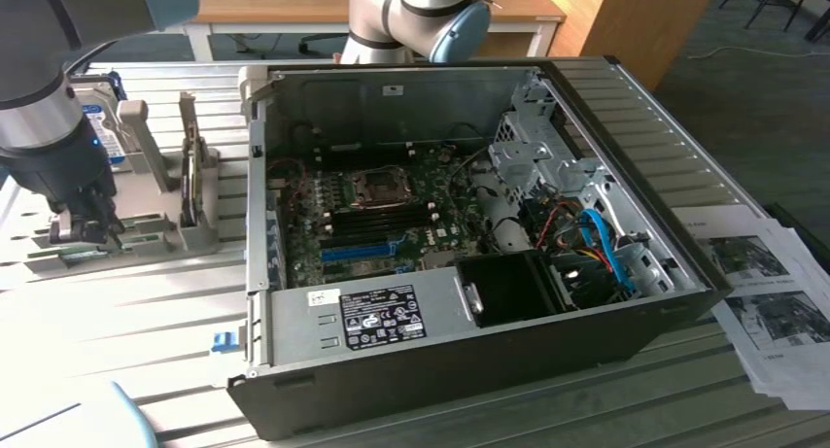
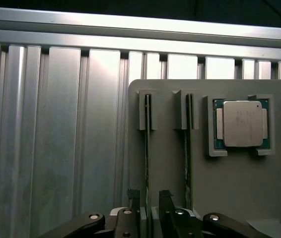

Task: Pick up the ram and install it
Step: 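Pick up the ram and move it above insertion slot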

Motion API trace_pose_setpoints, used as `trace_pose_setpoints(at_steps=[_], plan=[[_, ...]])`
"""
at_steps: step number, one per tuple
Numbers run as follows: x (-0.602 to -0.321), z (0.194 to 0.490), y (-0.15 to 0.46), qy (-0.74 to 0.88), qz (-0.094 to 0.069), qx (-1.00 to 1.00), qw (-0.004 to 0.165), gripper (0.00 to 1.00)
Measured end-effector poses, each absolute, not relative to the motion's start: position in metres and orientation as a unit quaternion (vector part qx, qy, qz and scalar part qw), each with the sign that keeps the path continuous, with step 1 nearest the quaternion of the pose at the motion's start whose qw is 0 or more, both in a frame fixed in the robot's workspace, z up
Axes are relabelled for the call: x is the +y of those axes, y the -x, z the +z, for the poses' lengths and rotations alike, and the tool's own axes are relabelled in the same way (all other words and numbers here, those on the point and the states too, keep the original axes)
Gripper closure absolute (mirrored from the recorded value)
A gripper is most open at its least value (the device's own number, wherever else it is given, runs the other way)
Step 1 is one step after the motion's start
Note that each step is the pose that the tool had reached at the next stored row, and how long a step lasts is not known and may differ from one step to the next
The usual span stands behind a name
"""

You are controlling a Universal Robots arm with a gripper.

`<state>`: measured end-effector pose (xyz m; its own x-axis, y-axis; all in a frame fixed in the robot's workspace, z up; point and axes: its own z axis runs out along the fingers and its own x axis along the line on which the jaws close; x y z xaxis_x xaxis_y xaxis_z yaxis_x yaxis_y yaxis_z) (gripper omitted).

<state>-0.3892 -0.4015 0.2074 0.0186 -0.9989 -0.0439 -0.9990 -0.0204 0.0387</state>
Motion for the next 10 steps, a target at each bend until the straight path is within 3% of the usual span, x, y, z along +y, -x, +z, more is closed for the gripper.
trace_pose_setpoints(at_steps=[10], plan=[[-0.4007, 0.2062, 0.3893, 0.714, 0.029, 0.700, 0.001, 0.71]])
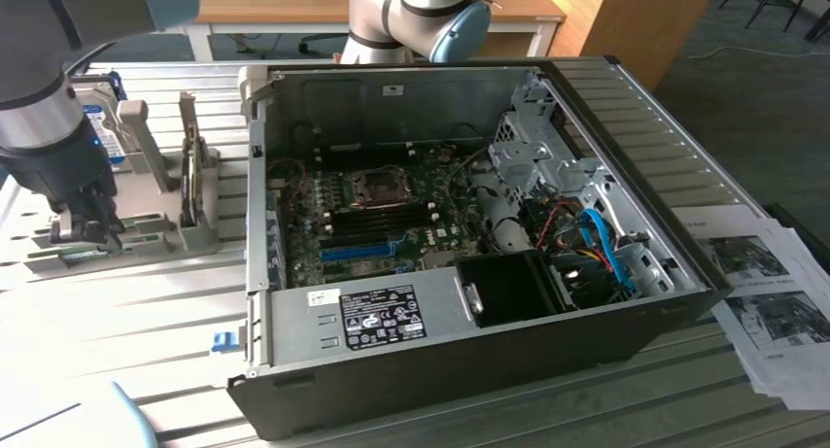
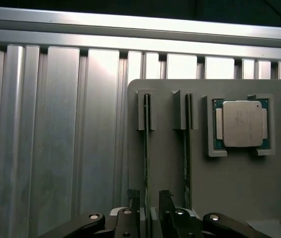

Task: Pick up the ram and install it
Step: 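Pick up the ram and move it above insertion slot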

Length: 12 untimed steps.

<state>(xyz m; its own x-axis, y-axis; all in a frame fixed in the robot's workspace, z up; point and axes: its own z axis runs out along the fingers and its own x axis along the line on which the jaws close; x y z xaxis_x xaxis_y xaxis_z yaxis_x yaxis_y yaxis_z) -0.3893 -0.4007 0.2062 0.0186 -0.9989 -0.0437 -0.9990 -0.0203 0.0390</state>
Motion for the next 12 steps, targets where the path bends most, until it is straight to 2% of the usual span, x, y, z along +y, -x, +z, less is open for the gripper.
trace_pose_setpoints(at_steps=[12], plan=[[-0.3998, 0.2027, 0.3893, 0.714, 0.029, 0.700, 0.001, 0.71]])
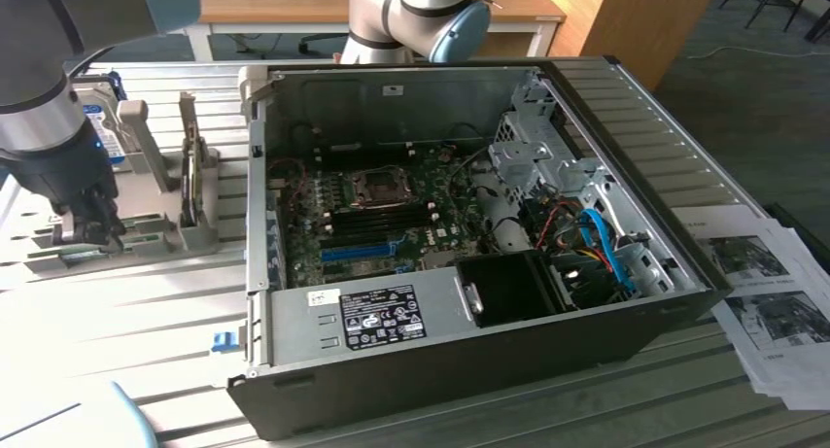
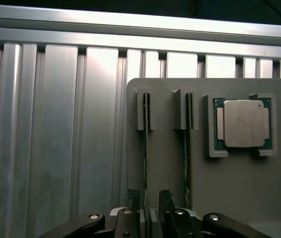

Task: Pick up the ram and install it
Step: 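Pick up the ram and move it above insertion slot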

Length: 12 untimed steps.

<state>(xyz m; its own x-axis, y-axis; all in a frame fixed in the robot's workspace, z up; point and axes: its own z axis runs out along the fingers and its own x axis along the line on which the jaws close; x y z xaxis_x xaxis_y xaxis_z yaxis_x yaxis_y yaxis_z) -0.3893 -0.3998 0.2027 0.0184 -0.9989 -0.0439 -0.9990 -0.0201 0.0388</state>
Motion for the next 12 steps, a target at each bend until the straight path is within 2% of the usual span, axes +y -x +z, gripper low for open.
trace_pose_setpoints(at_steps=[12], plan=[[-0.3992, 0.2022, 0.3893, 0.714, 0.029, 0.700, 0.001, 0.71]])
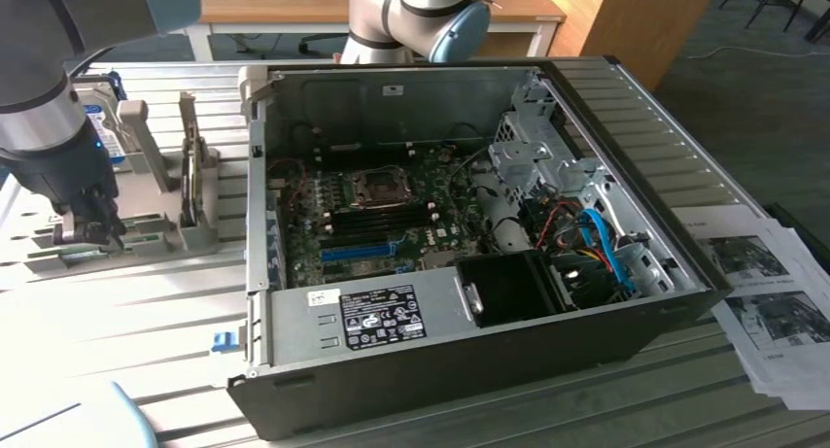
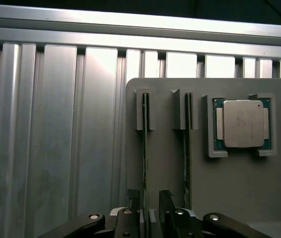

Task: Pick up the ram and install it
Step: 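Pick up the ram and move it above insertion slot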

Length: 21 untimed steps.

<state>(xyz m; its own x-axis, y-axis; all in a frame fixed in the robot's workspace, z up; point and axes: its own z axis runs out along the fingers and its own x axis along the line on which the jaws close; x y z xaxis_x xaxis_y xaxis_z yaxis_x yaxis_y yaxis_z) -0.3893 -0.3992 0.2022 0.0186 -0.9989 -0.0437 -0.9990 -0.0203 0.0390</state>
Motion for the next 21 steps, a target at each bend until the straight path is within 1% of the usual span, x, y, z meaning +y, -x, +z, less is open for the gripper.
trace_pose_setpoints(at_steps=[15, 16, 21], plan=[[-0.4000, 0.2012, 0.3894, 0.714, 0.029, 0.700, 0.001, 0.71], [-0.4000, 0.2012, 0.3893, 0.714, 0.029, 0.700, 0.001, 0.89], [-0.4000, 0.2012, 0.3893, 0.714, 0.029, 0.700, 0.001, 0.89]])
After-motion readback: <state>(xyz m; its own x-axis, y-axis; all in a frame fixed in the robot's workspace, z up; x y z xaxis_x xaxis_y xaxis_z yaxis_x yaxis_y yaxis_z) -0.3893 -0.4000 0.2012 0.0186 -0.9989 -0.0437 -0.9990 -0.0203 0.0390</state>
